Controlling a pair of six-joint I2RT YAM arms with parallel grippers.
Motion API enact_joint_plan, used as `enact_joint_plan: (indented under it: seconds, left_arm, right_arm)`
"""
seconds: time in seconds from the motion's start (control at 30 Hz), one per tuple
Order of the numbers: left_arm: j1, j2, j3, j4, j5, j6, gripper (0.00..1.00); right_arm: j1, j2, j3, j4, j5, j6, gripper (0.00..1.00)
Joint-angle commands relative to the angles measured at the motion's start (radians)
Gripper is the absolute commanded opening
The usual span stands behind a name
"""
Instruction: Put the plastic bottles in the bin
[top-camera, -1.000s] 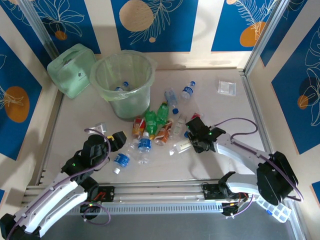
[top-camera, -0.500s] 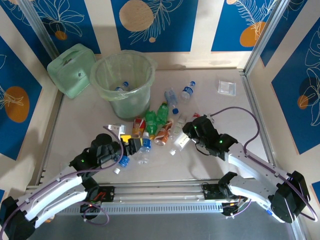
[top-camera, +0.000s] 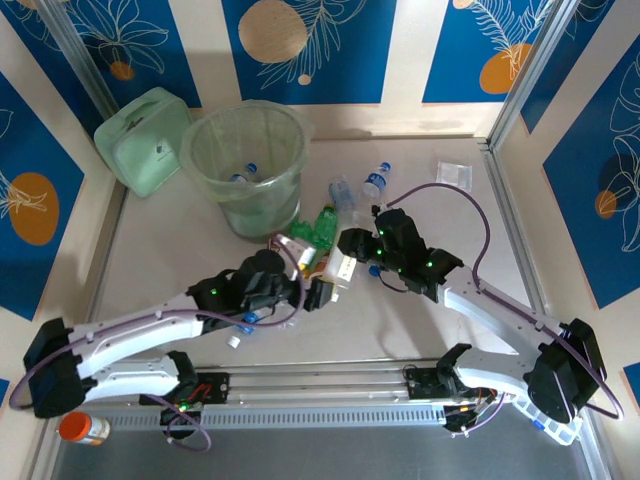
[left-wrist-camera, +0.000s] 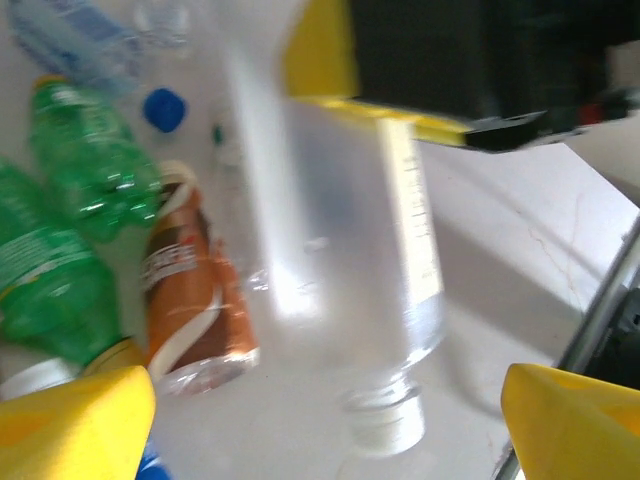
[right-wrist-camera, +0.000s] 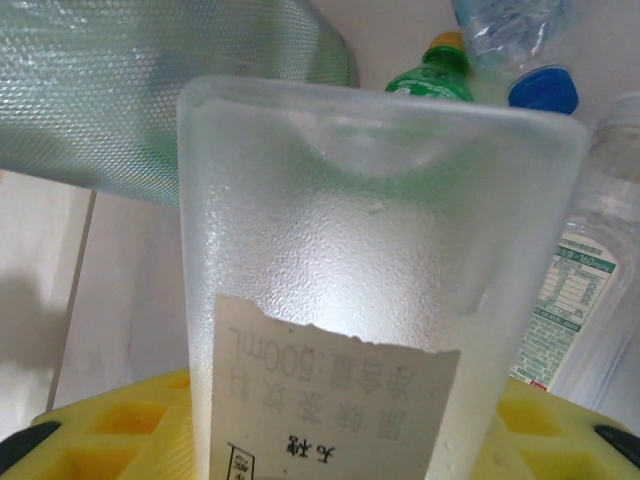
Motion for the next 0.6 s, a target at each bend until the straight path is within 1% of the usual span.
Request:
enact_joint_plan:
  seconds: [0.0, 0.17, 0.2, 0.23, 0.27, 0.3, 0.37, 0.5, 0.57]
  left_arm:
    - [-0.020, 0.084, 0.097, 0.008, -0.039, 0.078, 0.91]
    - [-0.015, 0.184, 0.163, 0.048, -0.002, 0.108, 0.91]
    - [-0.015, 0.201, 0.177, 0.039, -0.018, 0.123, 0.91]
    - [-0.014, 0.217, 0.188, 0.024, -0.056, 0.130, 0.91]
    - [-0.008, 0.226, 0.189, 0.022, -0.071, 0.137, 0.91]
    - [0.001, 0.231, 0.178, 0.036, -0.061, 0.145, 0.91]
    - [0.019, 0.229, 0.143, 0.090, 0.000, 0.144, 0.91]
    - [0.051, 0.215, 0.103, 0.168, 0.176, 0.157, 0.89]
    - [0.061, 0.211, 0.085, 0.192, 0.209, 0.150, 0.88]
  right_arm:
    - [0.001, -0.049, 0.006, 0.047, -0.033, -0.054, 0.35]
    - [-0.006, -0.167, -0.049, 0.085, -0.044, -0.072, 0.35]
    - [-0.004, -0.192, -0.066, 0.097, -0.034, -0.068, 0.35]
    - [-0.004, -0.215, -0.094, 0.129, -0.033, -0.062, 0.36]
    - [-0.005, -0.235, -0.122, 0.165, -0.040, -0.056, 0.36]
    - [-0.006, -0.249, -0.148, 0.200, -0.051, -0.050, 0.36]
    - [-0.005, -0.261, -0.184, 0.250, -0.067, -0.044, 0.36]
    - [-0.005, -0.242, -0.206, 0.283, -0.076, -0.025, 0.36]
    - [-0.003, -0.234, -0.224, 0.314, -0.075, -0.014, 0.36]
